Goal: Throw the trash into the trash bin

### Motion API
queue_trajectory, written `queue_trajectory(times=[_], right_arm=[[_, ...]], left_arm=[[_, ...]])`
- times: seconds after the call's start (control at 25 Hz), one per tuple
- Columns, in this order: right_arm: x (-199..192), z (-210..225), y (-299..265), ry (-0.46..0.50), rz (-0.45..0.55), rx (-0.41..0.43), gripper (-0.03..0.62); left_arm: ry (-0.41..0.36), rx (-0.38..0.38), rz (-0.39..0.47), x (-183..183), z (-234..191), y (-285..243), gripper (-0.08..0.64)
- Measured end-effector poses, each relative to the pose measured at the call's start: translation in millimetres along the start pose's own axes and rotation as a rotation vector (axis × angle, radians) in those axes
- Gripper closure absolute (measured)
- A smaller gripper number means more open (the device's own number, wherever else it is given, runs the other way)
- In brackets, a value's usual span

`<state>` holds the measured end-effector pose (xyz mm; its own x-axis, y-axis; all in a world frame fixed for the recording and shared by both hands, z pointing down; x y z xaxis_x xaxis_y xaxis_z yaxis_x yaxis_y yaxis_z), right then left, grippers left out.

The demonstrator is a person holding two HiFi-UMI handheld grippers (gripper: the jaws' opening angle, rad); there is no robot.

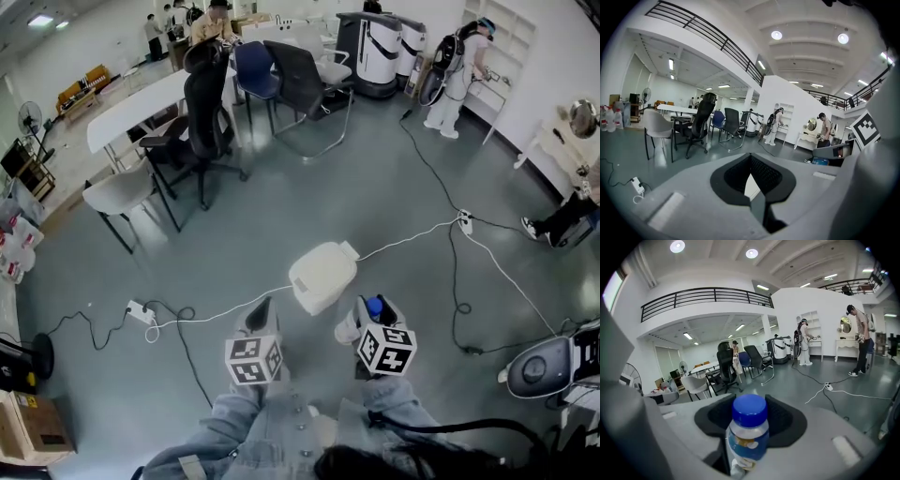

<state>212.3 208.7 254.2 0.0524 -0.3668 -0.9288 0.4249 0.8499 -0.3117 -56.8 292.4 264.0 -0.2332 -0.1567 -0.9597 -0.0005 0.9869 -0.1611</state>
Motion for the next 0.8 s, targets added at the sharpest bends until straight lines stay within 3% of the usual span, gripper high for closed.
queue_trajectory(times=[0.8], right_arm=[[74.8, -64.2, -189.9, 0.01, 0.038, -0.095, 0.396]], left_arm=[[0.011, -0.102, -0.003, 72.4, -127.5, -191.2, 0.552]])
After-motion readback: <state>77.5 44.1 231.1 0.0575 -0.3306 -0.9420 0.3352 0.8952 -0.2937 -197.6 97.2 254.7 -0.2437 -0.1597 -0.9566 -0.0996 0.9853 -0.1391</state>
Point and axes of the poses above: the fingertips, and each gripper's own axes: y backward along the fingers, z to its right, x out of its top, the point moved 10 cm from there along y, backward along the fingers, and after that the axes turned 9 degrees about z, right-handed, at the moved point
